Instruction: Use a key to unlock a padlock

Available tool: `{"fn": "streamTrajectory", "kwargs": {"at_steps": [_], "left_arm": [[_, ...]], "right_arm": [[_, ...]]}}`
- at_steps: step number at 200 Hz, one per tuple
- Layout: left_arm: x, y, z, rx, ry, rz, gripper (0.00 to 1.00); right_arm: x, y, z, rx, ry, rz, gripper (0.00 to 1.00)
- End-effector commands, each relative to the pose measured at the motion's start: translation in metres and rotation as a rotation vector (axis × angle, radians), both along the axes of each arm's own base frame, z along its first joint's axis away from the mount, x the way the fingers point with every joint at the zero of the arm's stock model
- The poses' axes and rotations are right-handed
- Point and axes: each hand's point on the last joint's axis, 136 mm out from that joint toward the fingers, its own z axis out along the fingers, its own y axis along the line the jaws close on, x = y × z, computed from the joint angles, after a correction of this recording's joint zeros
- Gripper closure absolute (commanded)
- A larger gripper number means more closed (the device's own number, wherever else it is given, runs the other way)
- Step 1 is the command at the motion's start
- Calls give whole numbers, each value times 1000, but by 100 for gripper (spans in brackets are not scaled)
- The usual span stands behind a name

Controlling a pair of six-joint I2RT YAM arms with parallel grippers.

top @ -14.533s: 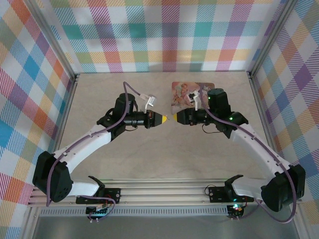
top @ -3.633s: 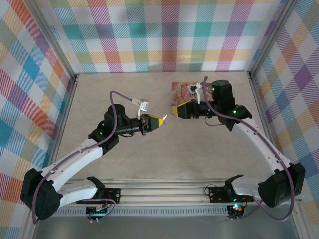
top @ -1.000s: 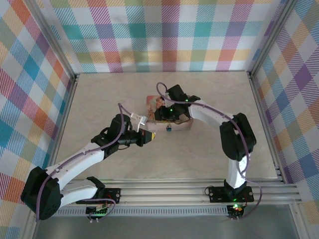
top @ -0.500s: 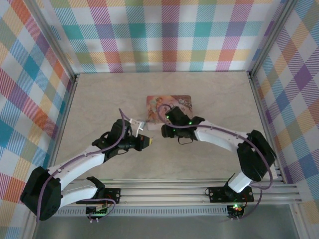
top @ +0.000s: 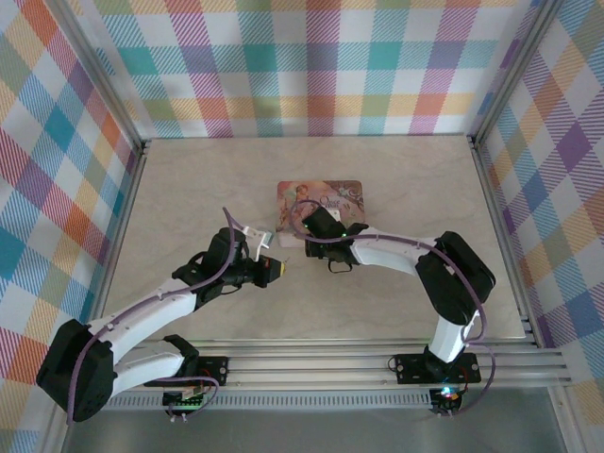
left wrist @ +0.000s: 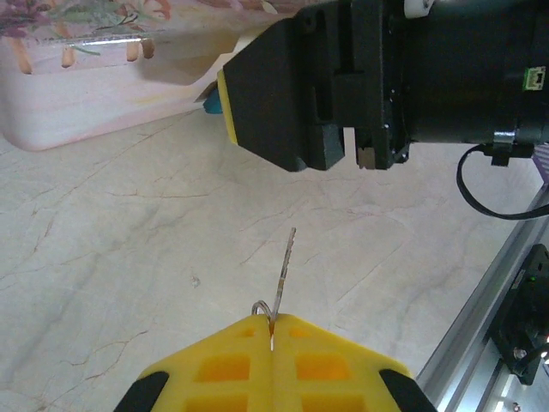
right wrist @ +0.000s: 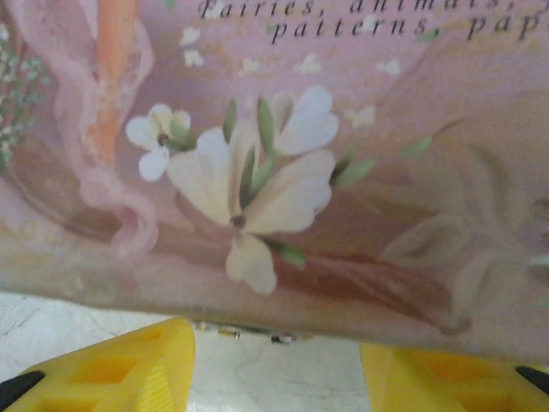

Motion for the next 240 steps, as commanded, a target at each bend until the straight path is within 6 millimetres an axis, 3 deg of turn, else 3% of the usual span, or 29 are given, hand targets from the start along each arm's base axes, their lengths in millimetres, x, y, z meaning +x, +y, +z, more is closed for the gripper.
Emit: {"fn": "streamTrajectory", "kwargs": {"at_steps": [1, 109, 185, 240], "left_arm": [[-2, 6, -4, 29, -19, -6, 100], [-10, 10, -6, 48, -24, -29, 100], [-15, 16, 0, 36, -40, -11, 100], [-16, 17, 10, 30, -53, -12, 100]], "right_arm": [[14, 5, 2, 0, -35, -55, 46], [22, 4, -12, -60, -3, -108, 50], [29, 4, -12, -73, -13, -103, 59], [34, 5, -18, -70, 2, -89, 59]]}}
